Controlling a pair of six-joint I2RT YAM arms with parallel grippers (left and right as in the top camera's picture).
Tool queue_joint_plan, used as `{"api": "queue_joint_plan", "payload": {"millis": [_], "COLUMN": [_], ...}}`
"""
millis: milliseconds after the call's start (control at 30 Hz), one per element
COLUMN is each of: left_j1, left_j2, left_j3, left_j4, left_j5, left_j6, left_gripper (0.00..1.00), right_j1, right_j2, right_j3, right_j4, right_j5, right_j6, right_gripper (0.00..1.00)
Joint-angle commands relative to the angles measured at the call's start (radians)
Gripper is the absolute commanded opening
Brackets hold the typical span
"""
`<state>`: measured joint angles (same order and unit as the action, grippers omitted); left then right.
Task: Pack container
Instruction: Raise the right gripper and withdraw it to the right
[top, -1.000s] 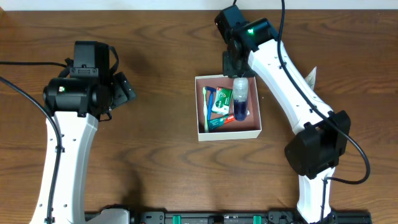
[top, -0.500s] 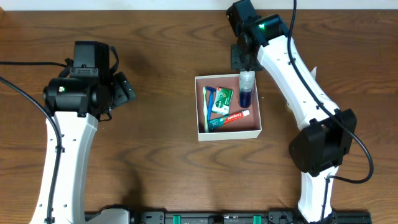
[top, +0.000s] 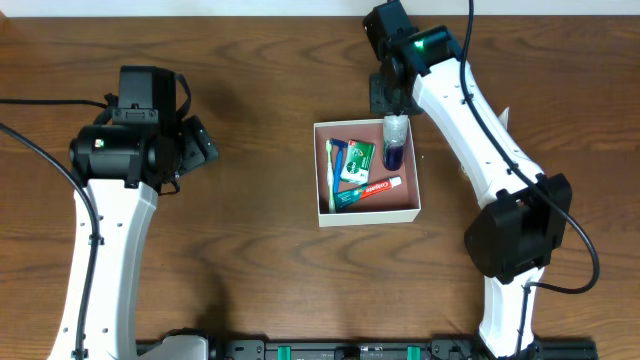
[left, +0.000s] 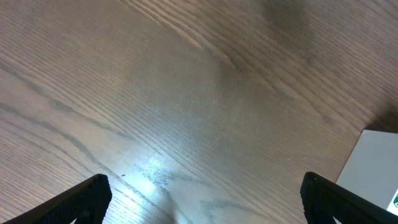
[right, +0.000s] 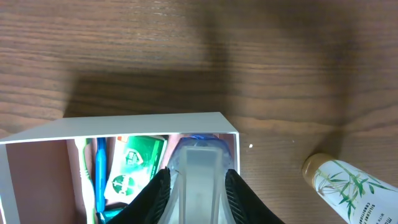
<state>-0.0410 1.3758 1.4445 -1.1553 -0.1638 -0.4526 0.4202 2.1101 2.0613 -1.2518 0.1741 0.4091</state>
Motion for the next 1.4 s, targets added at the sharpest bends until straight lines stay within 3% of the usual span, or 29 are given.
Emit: {"api": "queue_joint_plan", "payload": {"millis": [0, 367, 900, 1100, 1367], "left_j1": [0.004, 0.004, 0.004, 0.004, 0.004], "left_j2": [0.003, 0.003, 0.003, 0.003, 0.003], "left_j3": [0.001, 0.001, 0.001, 0.001, 0.001], "left_j4": [-0.003, -0.003, -0.003, -0.003, -0.003], "left_j5": [-0.005, -0.005, -0.005, -0.005, -0.005], "left_j6": [-0.016, -0.016, -0.016, -0.016, -0.016], "left_gripper": [0.98, 0.98, 0.98, 0.98, 0.98], "right_j1": [-0.002, -0.002, -0.002, -0.002, -0.007], "right_j2": [-0.035, -0.035, -0.035, -0.035, -0.039], "right_j3": [0.004, 0.003, 0.003, 0.003, 0.01], "right_j4": [0.003, -0.02, -0.039, -0.046, -0.034], "right_j5": [0.005, -0.007, -0.006, -0.006, -0.005], "right_j6": [-0.023, -0.022, -0.033, -0.044, -0.056], "right_gripper": [0.29, 0.35, 0.36, 0.44, 0.44]}}
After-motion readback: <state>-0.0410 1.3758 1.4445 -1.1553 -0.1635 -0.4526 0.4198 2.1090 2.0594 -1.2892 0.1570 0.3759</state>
